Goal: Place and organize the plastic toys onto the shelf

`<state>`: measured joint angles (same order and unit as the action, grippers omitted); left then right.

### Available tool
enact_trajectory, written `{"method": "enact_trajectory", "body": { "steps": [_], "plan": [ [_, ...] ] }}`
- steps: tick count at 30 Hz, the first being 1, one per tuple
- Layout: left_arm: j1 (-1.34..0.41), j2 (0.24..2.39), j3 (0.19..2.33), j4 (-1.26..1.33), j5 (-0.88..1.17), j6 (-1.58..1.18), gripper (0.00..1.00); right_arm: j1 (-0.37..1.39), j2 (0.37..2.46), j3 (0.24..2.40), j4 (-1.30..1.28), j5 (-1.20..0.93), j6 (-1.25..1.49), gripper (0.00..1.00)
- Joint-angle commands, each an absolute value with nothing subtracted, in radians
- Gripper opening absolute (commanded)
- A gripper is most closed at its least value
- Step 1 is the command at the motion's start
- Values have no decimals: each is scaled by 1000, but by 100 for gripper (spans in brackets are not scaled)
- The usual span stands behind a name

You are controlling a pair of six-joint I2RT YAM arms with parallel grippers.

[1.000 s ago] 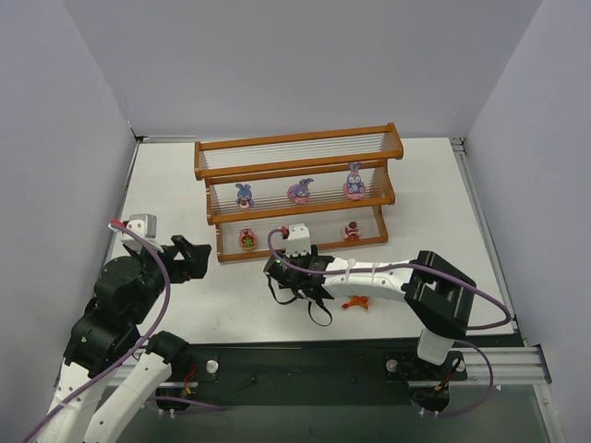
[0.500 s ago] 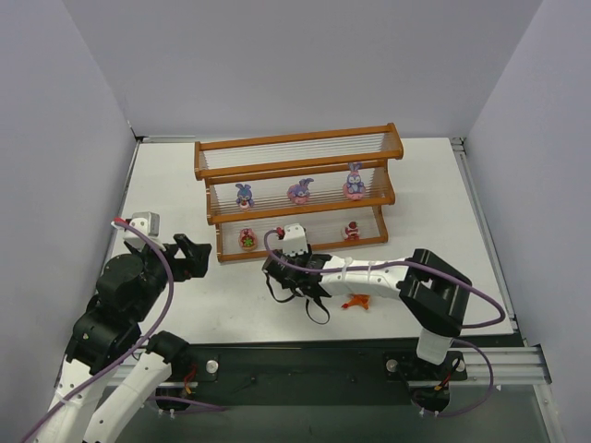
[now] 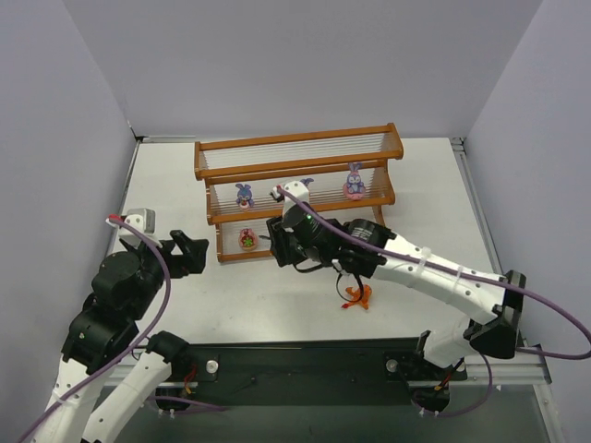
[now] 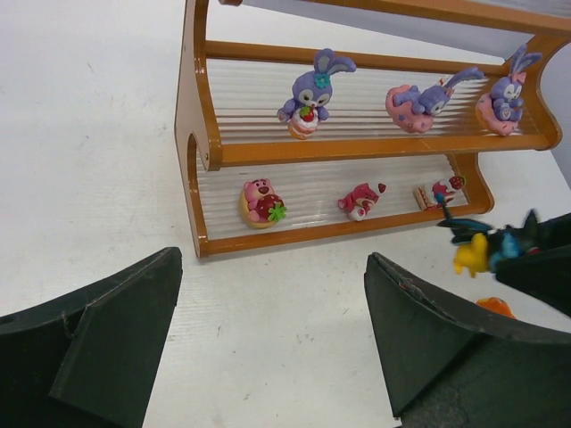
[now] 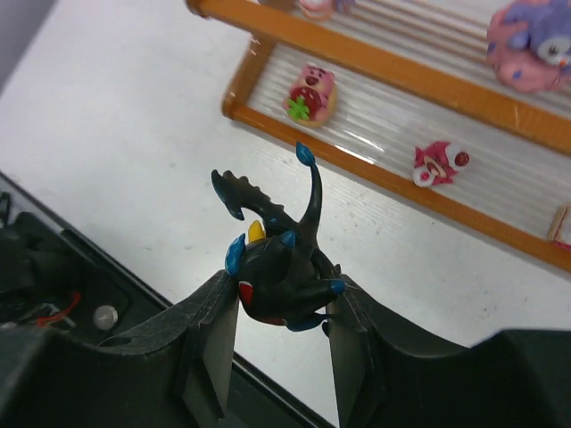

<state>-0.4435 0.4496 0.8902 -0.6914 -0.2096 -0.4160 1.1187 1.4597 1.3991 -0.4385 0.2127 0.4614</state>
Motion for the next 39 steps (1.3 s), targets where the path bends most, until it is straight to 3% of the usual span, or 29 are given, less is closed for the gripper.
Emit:
{"method": "enact_trajectory", "body": {
  "steps": [1,11,18,28,30,32,39],
  "plan": [
    [-440,475,957,-644,-218,-425,93,1108,1417,1631,-685,132,327,0],
    [-439,546,1068,-736,-248,-452,93,1063,1618,2148,-811,11,8,0],
    [-439,610,1129,-864,-308,-494,93,936,1801,2364,-850,-155,-138,0],
    [-440,632,1123,-905,-296,-528,93,796,1798,2385,-848,-156,-305,0],
    [-440,629,1111,-904,-291,-531,93,770,1776,2362,-847,-158,-350,10],
    [-440,632,1103,-900,-288,-537,93,735,1752,2313,-845,-164,-408,13],
    [-439,655,1092,-890,-284,-543,93,597,1713,2253,-850,-251,-497,14]
  ]
}}
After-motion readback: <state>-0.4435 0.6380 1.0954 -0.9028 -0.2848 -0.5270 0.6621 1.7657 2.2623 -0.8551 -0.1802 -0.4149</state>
